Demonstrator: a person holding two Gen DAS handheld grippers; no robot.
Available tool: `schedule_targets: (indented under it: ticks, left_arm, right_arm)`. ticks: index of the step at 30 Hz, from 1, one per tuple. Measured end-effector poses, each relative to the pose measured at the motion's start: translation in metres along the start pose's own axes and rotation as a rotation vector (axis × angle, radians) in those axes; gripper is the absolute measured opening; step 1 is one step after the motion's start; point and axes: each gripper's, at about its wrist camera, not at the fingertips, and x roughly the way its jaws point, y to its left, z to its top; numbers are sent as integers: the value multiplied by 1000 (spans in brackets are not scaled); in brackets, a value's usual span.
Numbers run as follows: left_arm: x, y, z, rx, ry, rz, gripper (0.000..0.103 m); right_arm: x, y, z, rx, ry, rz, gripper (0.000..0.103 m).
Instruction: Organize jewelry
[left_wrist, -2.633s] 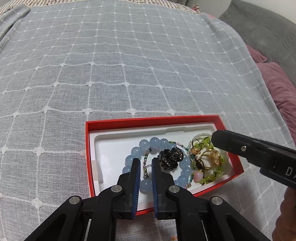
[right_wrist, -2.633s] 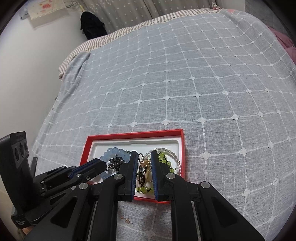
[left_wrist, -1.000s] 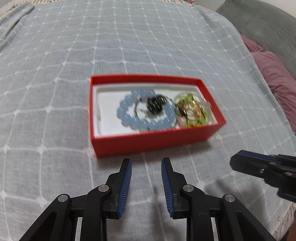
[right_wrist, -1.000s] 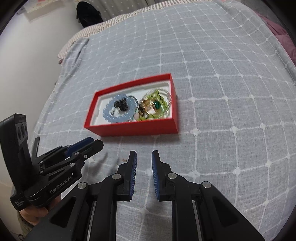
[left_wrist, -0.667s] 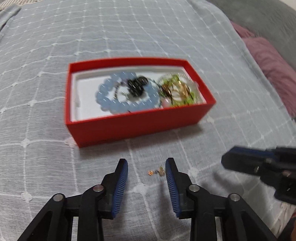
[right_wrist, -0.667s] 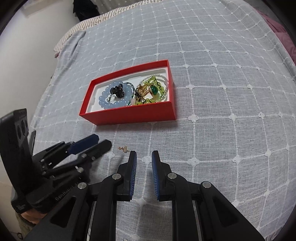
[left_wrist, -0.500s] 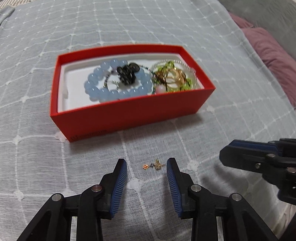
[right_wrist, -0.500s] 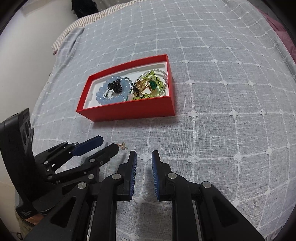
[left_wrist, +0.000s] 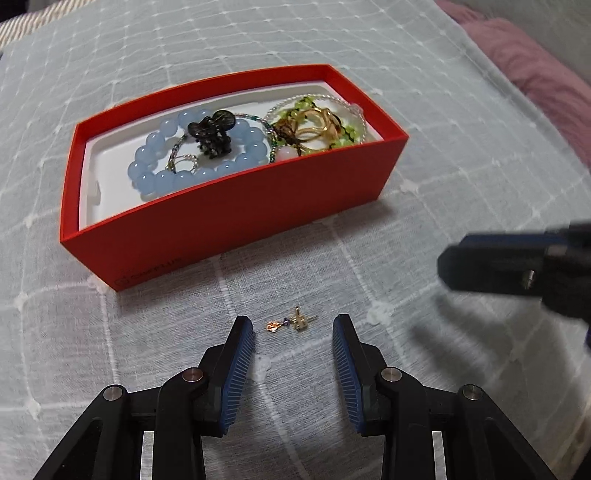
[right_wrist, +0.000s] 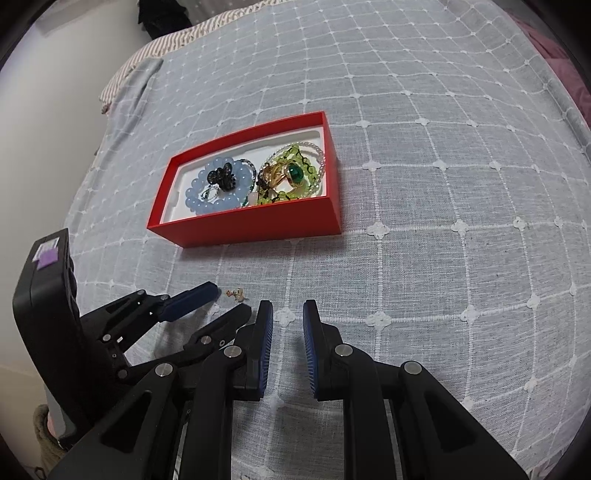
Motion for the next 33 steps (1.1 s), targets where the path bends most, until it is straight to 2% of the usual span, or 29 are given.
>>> schedule_targets:
  ticks: [10, 12, 17, 22, 28, 33]
  left_arm:
    - [4, -8, 2, 60, -4, 17, 38]
    - [6, -9, 2, 70, -7, 25, 35]
    - [8, -14, 3, 99, -15, 44, 13]
    - [7, -16, 3, 129, -18, 75, 6]
    - [5, -8, 3, 101, -22, 83, 5]
    - [0, 4, 6, 49, -28, 57, 5]
  right_arm:
    - [0, -2, 0, 15, 14, 32, 18]
    - [0, -4, 1, 19, 12, 25, 18]
    - [-1, -4, 0, 17, 10, 29, 18]
    - [0, -3, 0, 11, 15, 31, 18]
    - [1, -4, 0, 13, 17, 31, 18]
    - [3, 0, -1, -3, 28, 36, 18]
